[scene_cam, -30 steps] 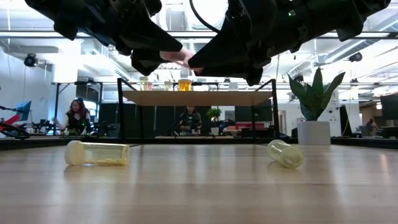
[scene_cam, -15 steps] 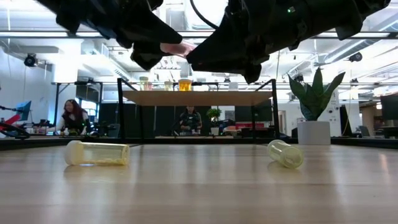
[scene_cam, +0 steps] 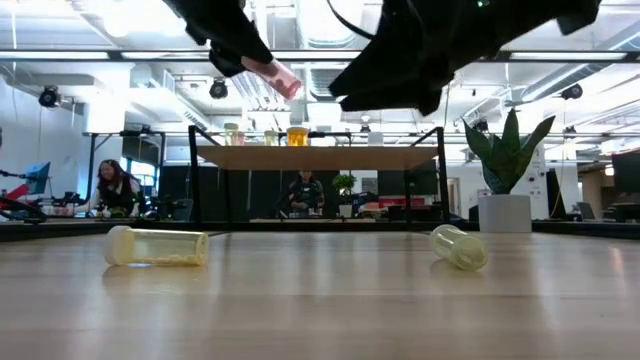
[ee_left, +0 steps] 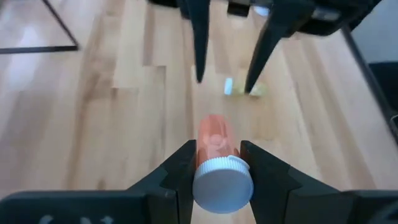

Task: Pick and place medicine bottles onto shelf by color
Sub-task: Put the pink pill bottle on the shelf, then put the left yellow pill bottle on the shelf

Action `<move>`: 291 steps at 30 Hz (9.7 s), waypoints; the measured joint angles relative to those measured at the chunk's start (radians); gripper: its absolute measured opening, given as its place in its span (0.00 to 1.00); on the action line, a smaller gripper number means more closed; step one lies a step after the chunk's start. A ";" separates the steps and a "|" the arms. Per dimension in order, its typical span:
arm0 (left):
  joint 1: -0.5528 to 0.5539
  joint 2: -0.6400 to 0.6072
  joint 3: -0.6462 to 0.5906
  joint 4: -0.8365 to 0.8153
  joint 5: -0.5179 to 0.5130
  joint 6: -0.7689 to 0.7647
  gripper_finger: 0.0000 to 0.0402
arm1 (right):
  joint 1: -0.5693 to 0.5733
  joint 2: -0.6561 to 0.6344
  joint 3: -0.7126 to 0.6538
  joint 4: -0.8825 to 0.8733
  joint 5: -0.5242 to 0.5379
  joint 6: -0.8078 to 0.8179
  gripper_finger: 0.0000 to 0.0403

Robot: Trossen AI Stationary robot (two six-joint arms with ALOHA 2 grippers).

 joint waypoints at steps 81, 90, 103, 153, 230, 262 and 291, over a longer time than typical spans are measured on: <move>0.687 0.446 0.762 -1.052 -0.054 0.295 0.25 | 0.002 -0.112 -0.009 -0.111 0.067 -0.053 0.49; 0.687 0.477 0.763 -1.051 -0.054 0.294 0.25 | 0.002 -0.112 -0.009 -0.111 0.067 -0.054 0.49; 0.687 0.469 0.762 -1.054 -0.054 0.293 0.26 | 0.002 -0.112 -0.009 -0.111 0.067 -0.055 0.49; 0.686 0.225 0.762 -1.091 -0.055 0.237 0.48 | 0.002 -0.112 -0.009 -0.111 0.066 -0.053 0.49; -0.335 0.110 -0.399 0.239 -0.060 -0.520 0.48 | 0.013 -0.112 -0.009 -0.133 0.062 -0.024 0.49; -0.343 0.236 -0.400 0.337 -0.097 -0.474 0.36 | 0.018 -0.112 -0.009 -0.133 0.062 -0.015 0.49; -0.290 0.026 -0.178 -0.244 -0.083 -0.433 0.28 | 0.018 -0.112 -0.009 -0.124 0.062 -0.007 0.49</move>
